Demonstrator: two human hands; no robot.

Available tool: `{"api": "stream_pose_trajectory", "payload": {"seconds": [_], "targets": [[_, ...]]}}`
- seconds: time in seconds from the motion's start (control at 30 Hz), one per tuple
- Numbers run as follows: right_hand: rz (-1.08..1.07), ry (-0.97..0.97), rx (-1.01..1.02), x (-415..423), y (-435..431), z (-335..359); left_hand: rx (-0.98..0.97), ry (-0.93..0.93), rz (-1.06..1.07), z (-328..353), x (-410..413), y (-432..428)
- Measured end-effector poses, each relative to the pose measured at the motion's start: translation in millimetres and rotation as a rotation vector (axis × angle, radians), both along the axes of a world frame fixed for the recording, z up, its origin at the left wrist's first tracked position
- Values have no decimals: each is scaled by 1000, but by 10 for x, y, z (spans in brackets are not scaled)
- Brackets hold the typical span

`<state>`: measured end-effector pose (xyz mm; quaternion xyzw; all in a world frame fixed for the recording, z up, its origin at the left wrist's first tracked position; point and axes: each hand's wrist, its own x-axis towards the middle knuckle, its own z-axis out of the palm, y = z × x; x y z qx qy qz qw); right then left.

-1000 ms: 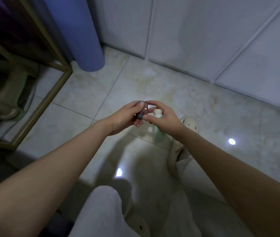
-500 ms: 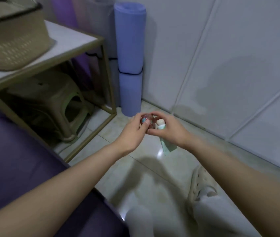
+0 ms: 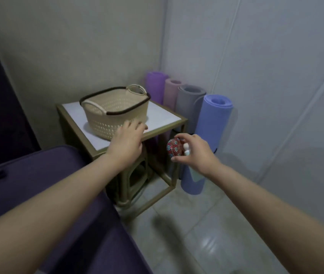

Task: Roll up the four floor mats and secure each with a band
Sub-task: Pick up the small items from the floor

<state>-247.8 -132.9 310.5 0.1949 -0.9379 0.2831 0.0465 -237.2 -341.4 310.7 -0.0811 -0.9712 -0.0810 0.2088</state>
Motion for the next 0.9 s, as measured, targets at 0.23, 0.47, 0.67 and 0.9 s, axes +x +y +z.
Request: {"api": "stream_pose_trajectory", "payload": {"seconds": [0.23,0.47,0.67,0.9], "targets": [[89,70,46,-456,-451,446,72,-165,205,278,-406,-437],[114,139,60,-731,-613,588,139,-91,219,233,-400,-547],[120,212,49,-883,-873,749,-13,-35,53,133,-172,-677],[214,406,510,-955,-1358,760,-139,-20,-51,142,-49,-661]]}}
